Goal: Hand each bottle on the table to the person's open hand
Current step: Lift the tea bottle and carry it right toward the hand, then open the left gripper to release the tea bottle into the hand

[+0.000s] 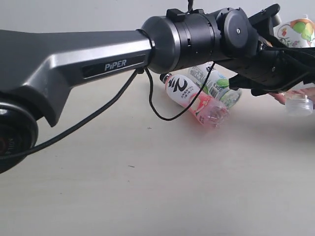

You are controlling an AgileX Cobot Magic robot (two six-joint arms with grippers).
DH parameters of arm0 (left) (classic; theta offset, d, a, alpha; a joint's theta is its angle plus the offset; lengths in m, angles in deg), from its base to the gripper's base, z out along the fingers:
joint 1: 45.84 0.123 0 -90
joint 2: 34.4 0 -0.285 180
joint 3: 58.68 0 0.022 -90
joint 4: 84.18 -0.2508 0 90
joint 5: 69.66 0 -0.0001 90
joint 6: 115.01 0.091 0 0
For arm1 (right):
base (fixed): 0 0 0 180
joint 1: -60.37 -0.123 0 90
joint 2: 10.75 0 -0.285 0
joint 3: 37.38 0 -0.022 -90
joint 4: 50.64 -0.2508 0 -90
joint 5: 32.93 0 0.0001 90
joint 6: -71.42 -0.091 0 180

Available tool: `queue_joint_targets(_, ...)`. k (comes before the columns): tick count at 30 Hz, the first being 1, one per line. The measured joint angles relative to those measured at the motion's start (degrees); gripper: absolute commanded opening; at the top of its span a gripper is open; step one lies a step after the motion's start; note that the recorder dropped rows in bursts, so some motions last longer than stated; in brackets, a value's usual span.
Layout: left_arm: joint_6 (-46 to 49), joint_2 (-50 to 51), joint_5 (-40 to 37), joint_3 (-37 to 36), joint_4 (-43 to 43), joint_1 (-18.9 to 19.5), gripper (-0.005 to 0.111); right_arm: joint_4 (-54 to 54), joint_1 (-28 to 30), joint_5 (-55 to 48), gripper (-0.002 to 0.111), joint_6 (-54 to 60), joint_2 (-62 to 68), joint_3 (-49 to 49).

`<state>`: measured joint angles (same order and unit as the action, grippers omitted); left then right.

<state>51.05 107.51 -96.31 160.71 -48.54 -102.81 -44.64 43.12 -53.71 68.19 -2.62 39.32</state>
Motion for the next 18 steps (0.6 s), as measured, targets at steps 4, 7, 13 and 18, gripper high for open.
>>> queue_joint_targets(4,0.0,0.1,5.7,0.0,1.3,0.0,0.0,0.0,0.0,0.0,0.0,0.0,0.0,0.0)
queue_joint_targets(7,0.0,0.1,6.6,0.0,3.3,0.0,0.0,0.0,0.0,0.0,0.0,0.0,0.0,0.0)
queue_joint_targets(13,0.0,0.2,7.2,0.0,5.7,0.0,0.0,0.0,0.0,0.0,0.0,0.0,0.0,0.0)
queue_joint_targets(18,0.0,1.9,7.3,0.0,7.7,0.2,0.0,0.0,0.0,0.0,0.0,0.0,0.0,0.0)
